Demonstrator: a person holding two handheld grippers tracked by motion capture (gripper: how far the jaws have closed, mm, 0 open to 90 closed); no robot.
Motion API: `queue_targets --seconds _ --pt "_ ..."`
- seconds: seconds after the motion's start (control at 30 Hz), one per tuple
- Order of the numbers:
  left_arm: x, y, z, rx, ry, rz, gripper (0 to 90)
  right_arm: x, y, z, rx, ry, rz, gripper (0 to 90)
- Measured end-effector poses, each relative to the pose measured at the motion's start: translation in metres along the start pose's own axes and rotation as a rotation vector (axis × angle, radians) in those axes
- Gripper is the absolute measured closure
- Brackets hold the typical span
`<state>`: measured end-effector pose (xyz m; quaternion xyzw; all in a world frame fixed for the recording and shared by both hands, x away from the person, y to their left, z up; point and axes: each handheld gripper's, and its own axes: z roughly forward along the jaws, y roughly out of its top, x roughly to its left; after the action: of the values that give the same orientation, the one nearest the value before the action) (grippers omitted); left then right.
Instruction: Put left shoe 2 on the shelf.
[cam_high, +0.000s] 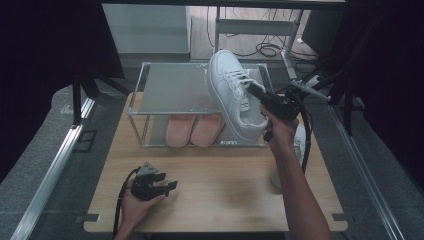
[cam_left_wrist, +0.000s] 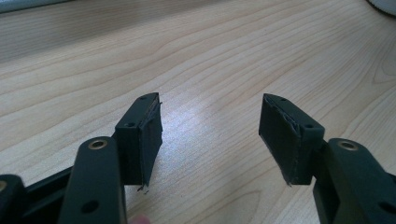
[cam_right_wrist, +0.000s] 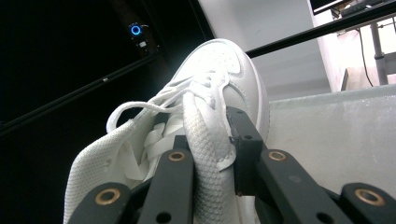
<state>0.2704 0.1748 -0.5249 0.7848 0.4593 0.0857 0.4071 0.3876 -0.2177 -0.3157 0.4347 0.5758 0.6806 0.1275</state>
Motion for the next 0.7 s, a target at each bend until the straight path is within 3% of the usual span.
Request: queue_targets --seconds 0.7 --pt "-0.001 0.000 0.000 0.001 -0.008 0.001 39.9 0.003 0.014 0.044 0.024 -0.057 0.025 80.8"
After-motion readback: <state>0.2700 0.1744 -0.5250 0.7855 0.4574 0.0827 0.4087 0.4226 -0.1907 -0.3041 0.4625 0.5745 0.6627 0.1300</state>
